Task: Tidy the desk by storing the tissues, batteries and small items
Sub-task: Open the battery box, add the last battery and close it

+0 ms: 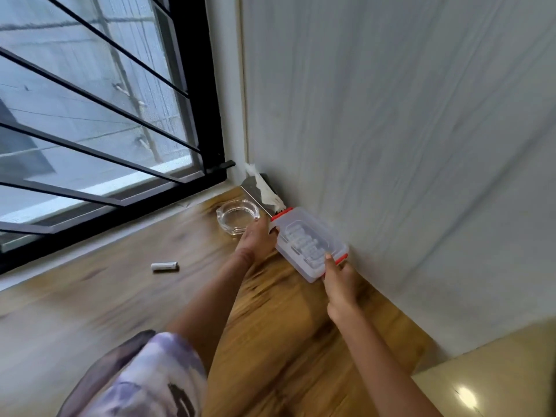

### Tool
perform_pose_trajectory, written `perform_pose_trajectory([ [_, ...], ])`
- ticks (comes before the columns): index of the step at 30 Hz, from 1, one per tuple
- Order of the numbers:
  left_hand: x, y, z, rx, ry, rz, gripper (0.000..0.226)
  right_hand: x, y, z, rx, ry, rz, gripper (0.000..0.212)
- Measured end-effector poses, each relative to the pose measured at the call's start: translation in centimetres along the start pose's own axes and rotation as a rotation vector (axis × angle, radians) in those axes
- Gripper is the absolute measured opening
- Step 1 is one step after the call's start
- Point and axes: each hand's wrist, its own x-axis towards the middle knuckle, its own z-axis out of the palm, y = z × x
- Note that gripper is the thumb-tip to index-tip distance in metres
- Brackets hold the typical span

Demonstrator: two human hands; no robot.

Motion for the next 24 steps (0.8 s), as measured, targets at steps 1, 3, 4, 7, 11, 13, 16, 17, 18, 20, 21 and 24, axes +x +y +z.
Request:
perform_pose_trajectory([
  [1,0.3,0.2,0.2,-0.034,0.01,-0.017,0.021,0.2,0.2,0.0,0.024,-0.007,0.004,0.037],
  [3,0.8,0.6,0.6,-0.1,0.042,-0.051,0.02,0.3,0.4,0.1,0.057,-0.017,0.001,0.036],
  [4,1.0,0.7,0.7,-0.127,0.059,-0.062,0.021,0.3,0.4,0.1,0.066,-0.021,0.001,0.035],
  [7,0.8,1.0,0.9,-0.178,0.103,-0.081,0.023,0.1,0.0,0.0,0.05,-0.019,0.005,0.034],
  [11,-1.6,0.2,0.5,-0.311,0.15,-0.119,0.019,-0.3,-0.4,-1.0,-0.044,-0.02,-0.038,0.031],
  [13,-3.8,-0.7,0.0,-0.392,0.198,-0.135,0.019,-0.8,-0.4,-1.7,-0.096,-0.059,-0.08,0.029],
  [16,-7.7,-2.8,-0.9,-0.422,0.324,-0.221,0.036,-1.7,-0.4,-1.8,-0.17,-0.171,-0.138,0.022],
  [17,-9.0,-3.8,-1.2,-0.402,0.374,-0.27,0.048,-2.1,-0.3,-1.5,-0.201,-0.216,-0.142,0.022],
  [18,-10.3,-4.9,-1.7,-0.377,0.409,-0.313,0.058,-2.5,-0.1,-0.9,-0.23,-0.258,-0.141,0.02],
  [20,-13.0,-6.7,-2.6,-0.354,0.45,-0.359,0.069,-3.3,0.2,0.4,-0.275,-0.329,-0.122,0.015],
  [21,-14.3,-7.6,-3.0,-0.356,0.474,-0.382,0.067,-3.9,0.4,1.1,-0.294,-0.375,-0.111,0.015],
  [24,-18.3,-9.0,-4.2,-0.371,0.569,-0.458,0.041,-5.6,1.2,3.4,-0.332,-0.499,-0.102,0.018],
])
